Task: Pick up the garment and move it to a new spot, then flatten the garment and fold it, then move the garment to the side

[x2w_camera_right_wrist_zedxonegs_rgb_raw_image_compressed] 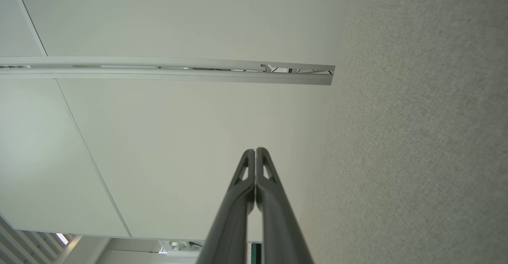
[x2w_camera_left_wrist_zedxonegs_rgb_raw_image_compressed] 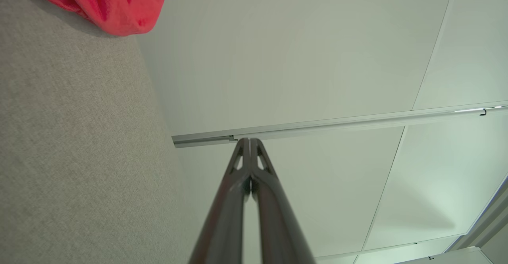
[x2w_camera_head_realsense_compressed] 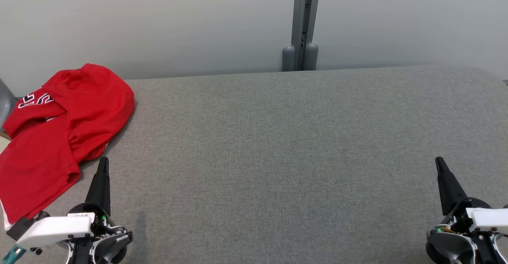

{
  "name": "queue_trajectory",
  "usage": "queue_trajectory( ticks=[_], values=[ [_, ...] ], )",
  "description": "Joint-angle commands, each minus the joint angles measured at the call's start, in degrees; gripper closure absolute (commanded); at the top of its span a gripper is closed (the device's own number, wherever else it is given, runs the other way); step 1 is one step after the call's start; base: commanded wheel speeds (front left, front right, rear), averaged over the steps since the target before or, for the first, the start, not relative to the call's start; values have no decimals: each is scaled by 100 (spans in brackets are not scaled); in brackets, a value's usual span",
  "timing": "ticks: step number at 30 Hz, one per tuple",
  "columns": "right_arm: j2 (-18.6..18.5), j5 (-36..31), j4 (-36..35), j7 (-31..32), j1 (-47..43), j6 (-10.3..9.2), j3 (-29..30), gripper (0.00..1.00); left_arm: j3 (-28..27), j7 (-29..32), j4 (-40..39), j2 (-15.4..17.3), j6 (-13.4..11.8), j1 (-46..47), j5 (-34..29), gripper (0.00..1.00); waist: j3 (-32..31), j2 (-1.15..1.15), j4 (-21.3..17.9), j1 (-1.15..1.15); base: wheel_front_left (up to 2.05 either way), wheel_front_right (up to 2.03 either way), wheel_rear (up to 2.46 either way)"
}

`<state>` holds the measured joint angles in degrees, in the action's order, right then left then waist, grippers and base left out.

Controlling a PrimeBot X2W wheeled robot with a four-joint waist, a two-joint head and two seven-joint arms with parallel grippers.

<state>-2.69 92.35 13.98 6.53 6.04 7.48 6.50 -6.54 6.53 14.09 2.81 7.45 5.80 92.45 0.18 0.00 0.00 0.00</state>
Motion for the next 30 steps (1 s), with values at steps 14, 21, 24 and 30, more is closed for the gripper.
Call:
queue_trajectory(
  ticks=[14, 21, 24, 30],
  values=[
    [-48, 9, 13, 8, 45, 3, 5, 100, -9, 11, -17, 19, 21, 100, -14, 100, 0, 0, 0, 0, 0, 0, 0],
    [-49, 9, 13, 8, 45, 3, 5, 100, -9, 11, -17, 19, 21, 100, -15, 100, 0, 0, 0, 0, 0, 0, 0],
    [-49, 9, 13, 8, 45, 3, 5, 100, -9, 11, -17, 19, 21, 100, -15, 100, 0, 0, 0, 0, 0, 0, 0],
    [-49, 9, 13, 8, 45, 3, 5, 100, -9, 10, -17, 19, 21, 100, -15, 100, 0, 0, 0, 0, 0, 0, 0]
  ],
)
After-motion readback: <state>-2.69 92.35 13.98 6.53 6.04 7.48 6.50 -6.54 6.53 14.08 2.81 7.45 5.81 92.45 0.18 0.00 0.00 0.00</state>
